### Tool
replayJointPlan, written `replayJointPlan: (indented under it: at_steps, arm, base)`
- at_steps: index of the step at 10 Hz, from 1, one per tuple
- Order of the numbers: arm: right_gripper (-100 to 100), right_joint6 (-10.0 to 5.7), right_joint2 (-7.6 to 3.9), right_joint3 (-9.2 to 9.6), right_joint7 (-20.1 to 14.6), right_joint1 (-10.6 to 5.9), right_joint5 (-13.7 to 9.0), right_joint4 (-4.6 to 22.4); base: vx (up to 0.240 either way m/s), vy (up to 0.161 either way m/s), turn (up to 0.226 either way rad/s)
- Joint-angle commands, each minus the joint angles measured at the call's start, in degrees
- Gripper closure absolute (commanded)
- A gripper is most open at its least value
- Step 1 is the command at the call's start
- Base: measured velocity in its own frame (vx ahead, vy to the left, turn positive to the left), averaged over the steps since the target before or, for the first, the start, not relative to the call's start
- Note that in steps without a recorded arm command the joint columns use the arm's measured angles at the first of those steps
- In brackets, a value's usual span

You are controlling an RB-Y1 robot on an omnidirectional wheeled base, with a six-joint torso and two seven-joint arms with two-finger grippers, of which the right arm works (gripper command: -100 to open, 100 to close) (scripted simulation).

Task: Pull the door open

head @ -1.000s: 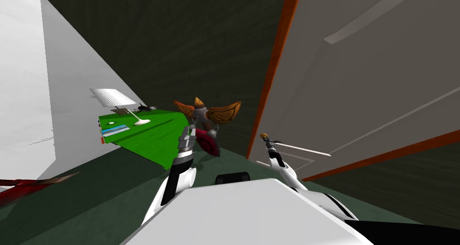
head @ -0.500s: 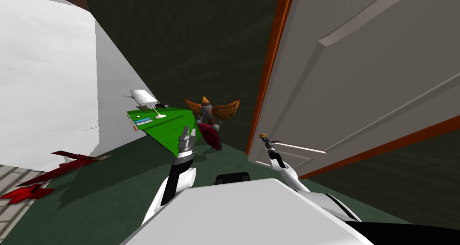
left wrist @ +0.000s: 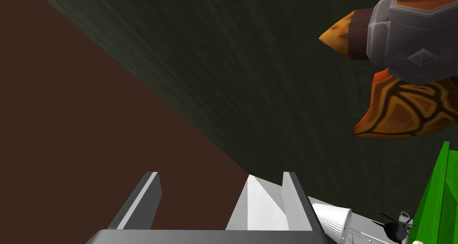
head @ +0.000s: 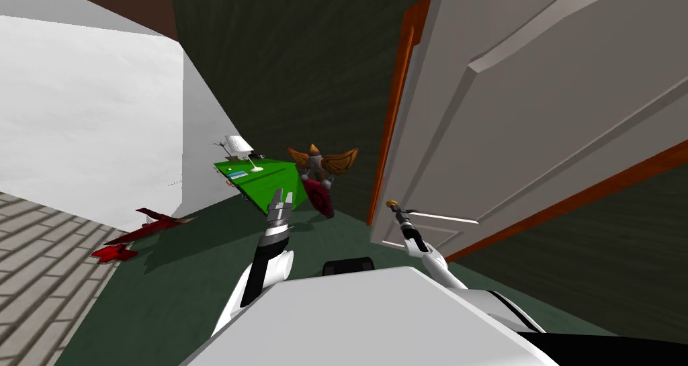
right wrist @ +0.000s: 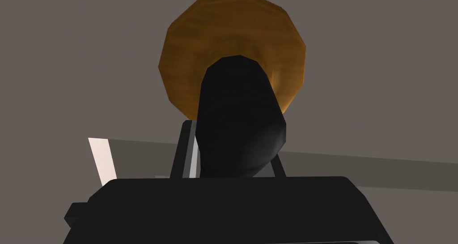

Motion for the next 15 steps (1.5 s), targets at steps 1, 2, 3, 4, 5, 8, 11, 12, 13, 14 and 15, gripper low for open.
replayJointPlan:
  at_steps: [1, 2, 3, 4, 5, 8, 11, 12, 13, 14, 15]
  arm:
    - [100, -0.52, -0.54, 0.89, -1.0, 0.36, 0.4, -0.2]
    - [100, -0.77, -0.81, 1.34, -1.4, 0.54, 0.6, -0.3]
    - [100, -1.06, -1.11, 1.83, -2.0, 0.74, 0.8, -0.4]
    - [100, -1.52, -1.60, 2.63, -2.8, 1.06, 1.2, -0.6]
    - [100, -1.83, -1.93, 3.18, -3.4, 1.28, 1.4, -0.7]
    - [100, -2.91, -3.06, 5.04, -5.4, 2.03, 2.3, -1.1]
    - [100, -4.98, -4.39, 7.05, -7.5, 4.27, 3.0, -2.0]
    - [100, -5.76, -4.95, 7.60, -8.2, 4.95, 3.2, -2.3]
    - [100, -6.60, -5.55, 8.20, -8.9, 5.70, 3.4, -2.7]
    - [100, -7.48, -6.18, 8.82, -9.6, 6.48, 3.7, -3.0]
    - [100, -8.39, -6.82, 9.47, -10.4, 7.28, 3.9, -3.4]
  base:
    - [-0.144, -0.036, 0.119]
    - [-0.242, -0.060, 0.144]
    - [-0.253, -0.052, 0.092]
    - [-0.246, -0.072, 0.138]
    - [-0.263, -0.064, 0.129]
    - [-0.265, -0.043, 0.113]
    - [-0.143, -0.038, 0.051]
    - [-0.141, -0.037, 0.034]
    - [-0.137, -0.040, 0.017]
    - [-0.120, -0.022, 0.024]
    - [-0.096, -0.014, 0.015]
